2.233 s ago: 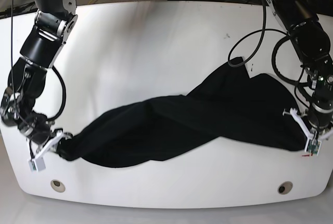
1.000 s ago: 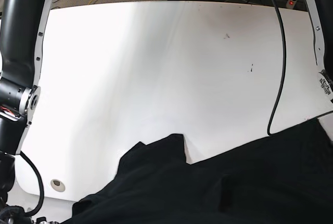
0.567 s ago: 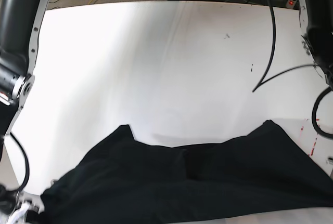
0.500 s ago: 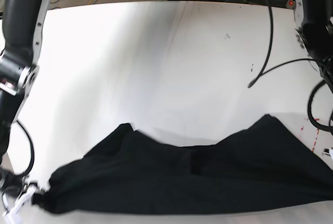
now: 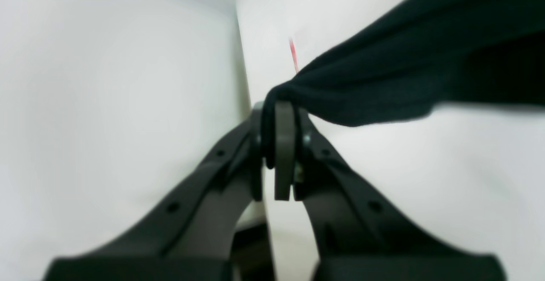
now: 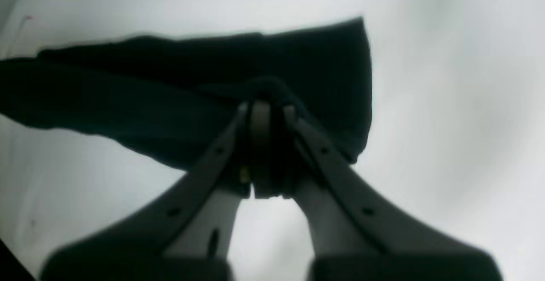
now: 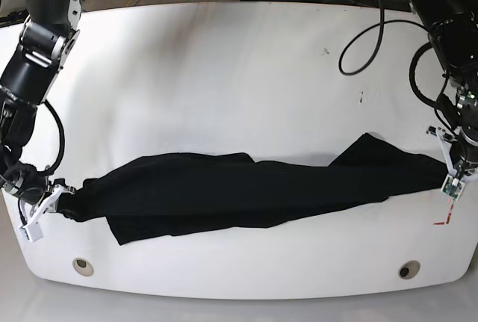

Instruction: Fold the T-shirt properly

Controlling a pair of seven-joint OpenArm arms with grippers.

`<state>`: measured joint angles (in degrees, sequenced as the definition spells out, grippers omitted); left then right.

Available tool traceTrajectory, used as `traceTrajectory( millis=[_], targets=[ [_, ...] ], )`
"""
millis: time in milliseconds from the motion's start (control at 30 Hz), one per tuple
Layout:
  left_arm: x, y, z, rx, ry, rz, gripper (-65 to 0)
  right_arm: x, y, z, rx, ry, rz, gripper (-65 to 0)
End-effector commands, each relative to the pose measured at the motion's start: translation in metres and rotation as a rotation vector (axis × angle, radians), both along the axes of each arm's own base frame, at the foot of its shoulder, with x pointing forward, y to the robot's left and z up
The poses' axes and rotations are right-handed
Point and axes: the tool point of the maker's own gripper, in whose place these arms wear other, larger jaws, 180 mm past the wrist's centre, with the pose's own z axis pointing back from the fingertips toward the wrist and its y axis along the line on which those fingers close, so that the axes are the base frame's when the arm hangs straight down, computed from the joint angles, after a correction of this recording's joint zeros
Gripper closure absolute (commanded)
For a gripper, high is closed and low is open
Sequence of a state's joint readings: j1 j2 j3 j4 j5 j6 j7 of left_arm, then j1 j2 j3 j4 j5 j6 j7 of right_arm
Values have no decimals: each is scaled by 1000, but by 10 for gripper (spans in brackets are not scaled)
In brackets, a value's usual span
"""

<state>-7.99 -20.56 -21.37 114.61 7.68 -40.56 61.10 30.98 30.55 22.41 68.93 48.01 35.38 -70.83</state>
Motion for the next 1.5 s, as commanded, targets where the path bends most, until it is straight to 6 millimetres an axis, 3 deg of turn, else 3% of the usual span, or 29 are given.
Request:
traceTrajectory(
  millis=[0,233,467,800,1000,1167,1300,1467],
  targets=[
    [-6,1,-1,-6,-10,4,0,-1,-10,19,-6,-72,-20,0],
    [-47,-2,-61,-60,143,35,0,-40,-7,-27,-11,10,-31,0],
    [-91,-8,-107,-93,288,50,0,-83,-5,-71,40,103,-57,0],
    [-149,14,-131,-140,338,144,0,-152,-8,-115,144,221,-103,0],
    [-167,2,-147,-201,339,124,0,-174,-1,-116,109,235,-77,0],
    [-159,-13,-149,-252,297,104,0,-169,13,-108,107,196,-57,0],
    [-133,-31,-142,-296,217,57,0,-153,17,-98,118,150,-56,0],
    [-86,-56,-120,-315,116,-32,0,-120,17,-87,41,98,-73,0]
  ],
)
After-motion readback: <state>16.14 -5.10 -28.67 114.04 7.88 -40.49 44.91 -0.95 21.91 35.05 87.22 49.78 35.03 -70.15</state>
